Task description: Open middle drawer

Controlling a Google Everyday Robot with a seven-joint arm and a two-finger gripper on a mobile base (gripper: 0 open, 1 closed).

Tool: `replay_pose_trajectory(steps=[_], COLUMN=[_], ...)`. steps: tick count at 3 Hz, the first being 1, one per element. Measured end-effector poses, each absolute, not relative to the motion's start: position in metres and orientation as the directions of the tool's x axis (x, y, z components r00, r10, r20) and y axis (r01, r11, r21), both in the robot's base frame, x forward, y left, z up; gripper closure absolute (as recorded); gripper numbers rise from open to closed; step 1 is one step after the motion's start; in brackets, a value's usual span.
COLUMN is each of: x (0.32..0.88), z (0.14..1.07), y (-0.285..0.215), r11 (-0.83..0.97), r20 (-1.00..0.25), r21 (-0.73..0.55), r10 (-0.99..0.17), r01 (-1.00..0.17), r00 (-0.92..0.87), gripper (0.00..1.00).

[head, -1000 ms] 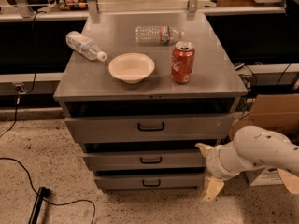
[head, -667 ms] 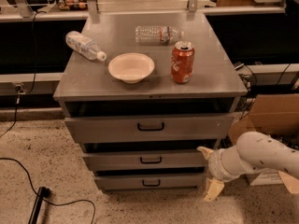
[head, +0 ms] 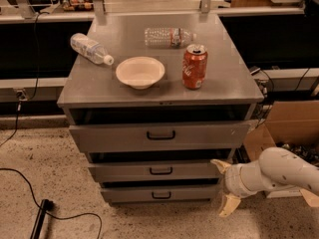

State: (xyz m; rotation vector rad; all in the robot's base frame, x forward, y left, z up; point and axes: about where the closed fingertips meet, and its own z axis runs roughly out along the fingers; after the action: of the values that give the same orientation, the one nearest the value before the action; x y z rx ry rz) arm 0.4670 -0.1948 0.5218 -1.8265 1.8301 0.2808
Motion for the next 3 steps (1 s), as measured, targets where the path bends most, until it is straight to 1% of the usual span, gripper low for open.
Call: replay_pose_trajectory(steps=[3], x=[0.509], z=[0.487], y=[-0.191], r11=[0.003], r20=[-0.482], r21=[-0.283], r10=[-0.865], r01=[-0.959], r00=[0.14], gripper=[0.0])
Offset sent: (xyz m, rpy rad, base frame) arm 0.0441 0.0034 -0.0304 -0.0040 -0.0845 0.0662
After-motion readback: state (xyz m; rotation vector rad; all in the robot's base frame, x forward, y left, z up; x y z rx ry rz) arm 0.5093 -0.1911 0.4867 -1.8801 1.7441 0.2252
